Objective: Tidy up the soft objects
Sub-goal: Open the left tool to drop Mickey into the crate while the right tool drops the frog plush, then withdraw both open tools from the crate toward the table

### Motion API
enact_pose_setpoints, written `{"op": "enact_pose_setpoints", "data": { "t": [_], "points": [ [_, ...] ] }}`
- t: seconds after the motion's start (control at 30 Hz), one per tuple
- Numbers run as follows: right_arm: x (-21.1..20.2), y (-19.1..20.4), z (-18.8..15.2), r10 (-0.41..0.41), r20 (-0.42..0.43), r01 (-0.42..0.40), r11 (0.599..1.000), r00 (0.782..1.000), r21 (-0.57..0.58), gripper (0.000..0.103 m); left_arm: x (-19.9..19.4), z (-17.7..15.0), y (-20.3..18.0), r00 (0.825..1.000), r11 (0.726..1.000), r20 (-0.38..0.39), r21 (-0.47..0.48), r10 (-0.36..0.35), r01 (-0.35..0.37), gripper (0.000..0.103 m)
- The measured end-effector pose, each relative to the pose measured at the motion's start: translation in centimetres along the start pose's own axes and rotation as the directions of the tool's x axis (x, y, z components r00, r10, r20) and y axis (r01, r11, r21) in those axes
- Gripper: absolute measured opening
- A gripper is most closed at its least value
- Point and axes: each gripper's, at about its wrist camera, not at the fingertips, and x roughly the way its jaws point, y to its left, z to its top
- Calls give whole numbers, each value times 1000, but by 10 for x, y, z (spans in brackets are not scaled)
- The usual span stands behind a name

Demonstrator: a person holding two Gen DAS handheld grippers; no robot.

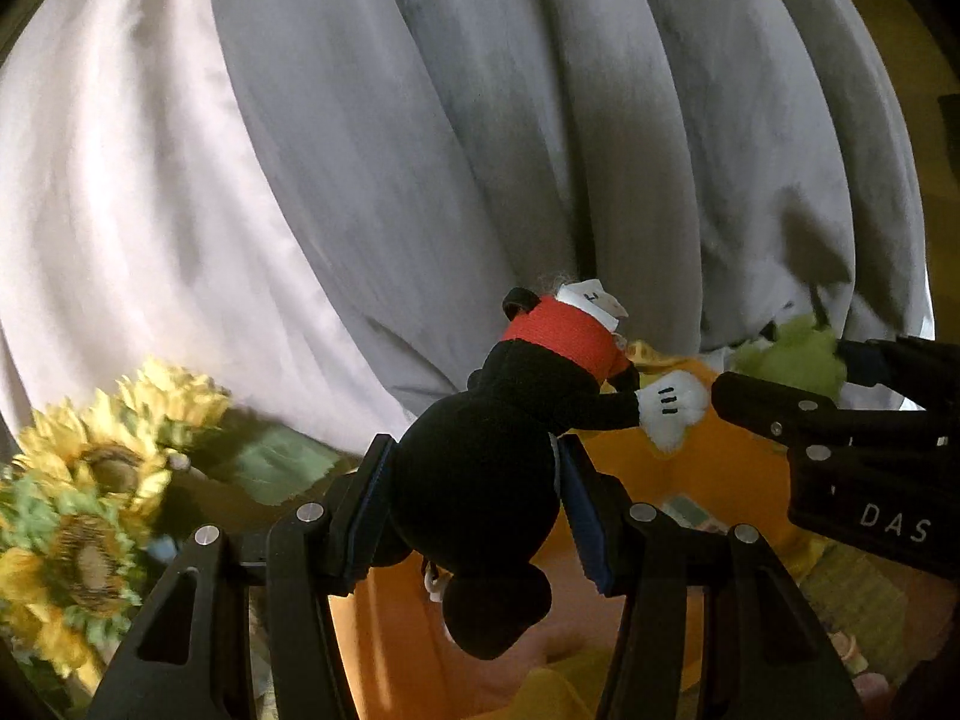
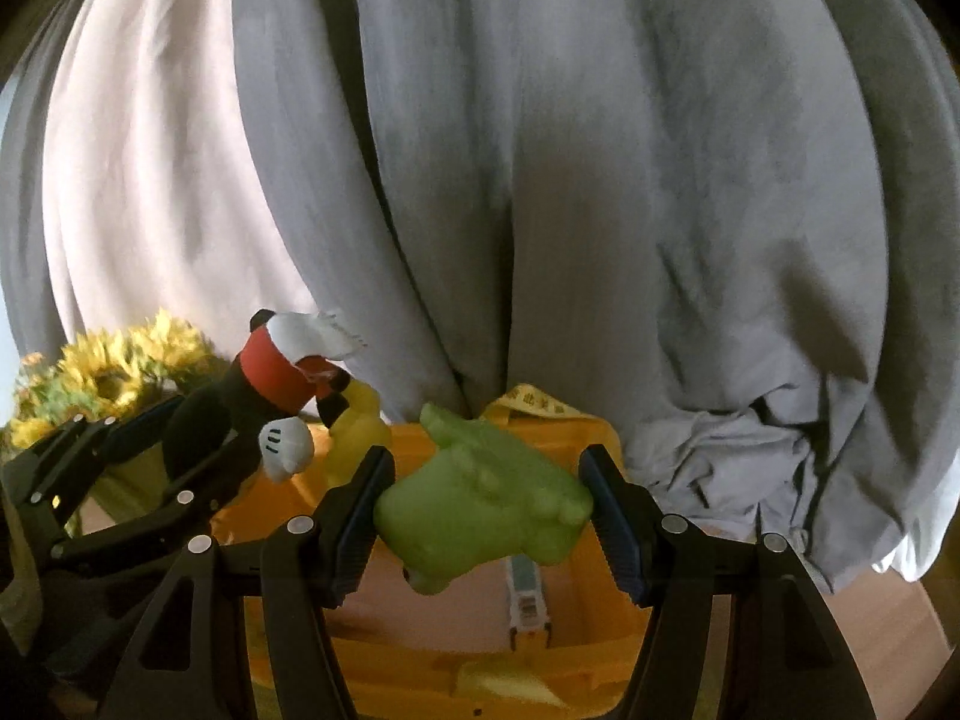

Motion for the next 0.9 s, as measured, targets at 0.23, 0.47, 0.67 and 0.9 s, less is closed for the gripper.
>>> {"op": "enact_pose_setpoints", "data": {
  "t": [0.23,0.47,0.67,0.9],
  "points": [
    [32,-1,-11,13,-69,-14,1000,998,-14,65,31,-11,-3,997,999,-64,15,-34,35,59],
    [41,-11,-13,4,-88,-1,1000,996,31,78,24,-11,-2,999,1000,-51,-6,-11,11,81],
    [24,-17,-11,-36,-74,39,998,997,42,78,6,-6,1,999,999,-39,-37,-13,12,82],
    [-2,-22,-7,-59,-54,62,997,997,48,81,-22,-1,-2,1000,998,-15,-57,8,-9,85]
  ]
}}
